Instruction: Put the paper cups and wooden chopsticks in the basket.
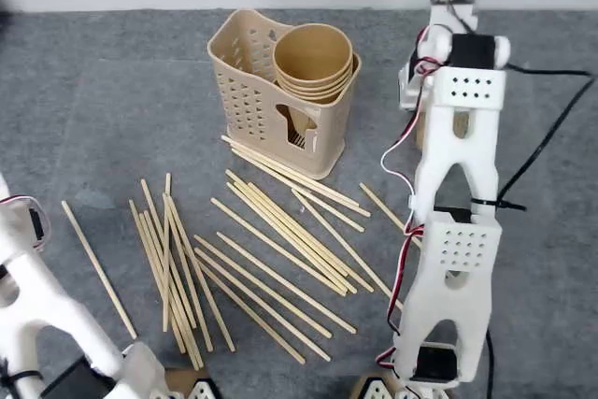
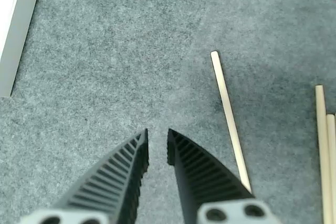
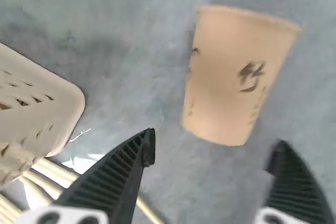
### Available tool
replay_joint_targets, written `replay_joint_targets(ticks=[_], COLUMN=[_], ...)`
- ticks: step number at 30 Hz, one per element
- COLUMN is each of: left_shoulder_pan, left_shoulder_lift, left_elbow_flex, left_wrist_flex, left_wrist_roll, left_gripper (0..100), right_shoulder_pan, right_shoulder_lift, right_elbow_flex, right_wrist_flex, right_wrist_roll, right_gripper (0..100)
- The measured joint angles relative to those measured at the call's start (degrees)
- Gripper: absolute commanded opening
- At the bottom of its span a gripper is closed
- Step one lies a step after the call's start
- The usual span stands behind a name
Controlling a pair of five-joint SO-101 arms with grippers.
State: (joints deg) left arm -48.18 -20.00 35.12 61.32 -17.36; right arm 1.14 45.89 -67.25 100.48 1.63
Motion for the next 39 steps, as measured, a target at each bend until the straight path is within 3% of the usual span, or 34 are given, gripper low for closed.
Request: replay_joint_targets(ticks=[11, 22, 31, 39], left_shoulder_pan=[0.00, 0.00, 0.00, 0.00], left_shoulder_lift=[0.00, 0.00, 0.00, 0.00], left_elbow_flex=[7.82, 9.32, 9.32, 9.32], left_wrist_flex=[-7.30, -9.49, -9.49, -9.49], left_wrist_roll=[0.00, 0.00, 0.00, 0.00], left_gripper=[7, 7, 7, 7], right_shoulder_pan=[0.35, 6.33, 8.44, 9.85], right_shoulder_lift=[0.97, 7.47, 11.87, 12.66], right_elbow_flex=[6.95, 6.95, 6.95, 6.95], right_wrist_flex=[-5.54, -9.14, -15.30, -18.11], right_wrist_roll=[-6.51, -11.34, -11.52, -10.02], right_gripper=[48.3, 48.1, 26.2, 24.1])
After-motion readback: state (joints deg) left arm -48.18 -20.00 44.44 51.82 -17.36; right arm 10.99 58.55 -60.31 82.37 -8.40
